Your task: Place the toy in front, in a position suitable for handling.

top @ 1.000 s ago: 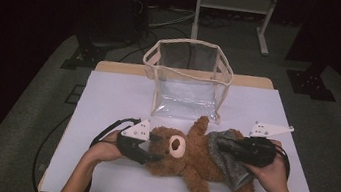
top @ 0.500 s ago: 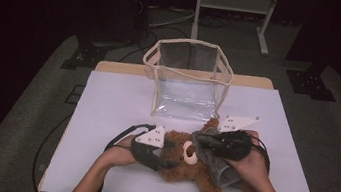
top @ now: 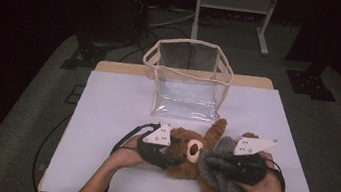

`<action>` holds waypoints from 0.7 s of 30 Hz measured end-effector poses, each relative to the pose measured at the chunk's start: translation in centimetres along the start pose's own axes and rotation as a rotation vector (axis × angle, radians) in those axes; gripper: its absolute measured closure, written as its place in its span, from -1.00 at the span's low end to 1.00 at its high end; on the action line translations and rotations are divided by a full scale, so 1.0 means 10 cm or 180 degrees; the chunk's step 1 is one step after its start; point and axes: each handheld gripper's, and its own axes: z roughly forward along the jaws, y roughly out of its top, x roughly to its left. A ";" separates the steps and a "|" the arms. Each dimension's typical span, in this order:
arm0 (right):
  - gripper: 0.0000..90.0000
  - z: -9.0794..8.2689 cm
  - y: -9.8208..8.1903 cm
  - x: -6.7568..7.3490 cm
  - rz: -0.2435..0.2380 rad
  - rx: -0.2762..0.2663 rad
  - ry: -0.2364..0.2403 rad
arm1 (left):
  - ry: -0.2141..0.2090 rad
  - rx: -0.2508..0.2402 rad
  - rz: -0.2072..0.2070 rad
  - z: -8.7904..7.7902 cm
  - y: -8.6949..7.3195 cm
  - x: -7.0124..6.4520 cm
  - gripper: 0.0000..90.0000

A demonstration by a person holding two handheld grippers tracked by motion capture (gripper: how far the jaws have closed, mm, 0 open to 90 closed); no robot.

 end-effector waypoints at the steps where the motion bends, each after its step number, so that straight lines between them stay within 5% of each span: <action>1: 0.69 0.00 -0.01 0.03 -0.0016 0.0018 0.0003 | 0.0027 -0.0017 -0.0008 0.01 0.00 0.01 -0.13; 7: 0.69 0.17 -0.03 0.01 -0.0163 0.0103 -0.0197 | 0.0060 0.0022 0.0002 -0.04 -0.02 0.03 -0.19; 13: 0.70 0.17 0.01 -0.21 -0.0138 -0.0004 -0.0295 | -0.0018 0.0085 -0.0061 -0.18 -0.15 0.12 -0.16; 21: 0.70 0.23 0.24 -0.22 -0.0222 -0.0048 -0.0267 | 0.0072 0.0028 -0.0125 -0.10 -0.18 0.16 0.07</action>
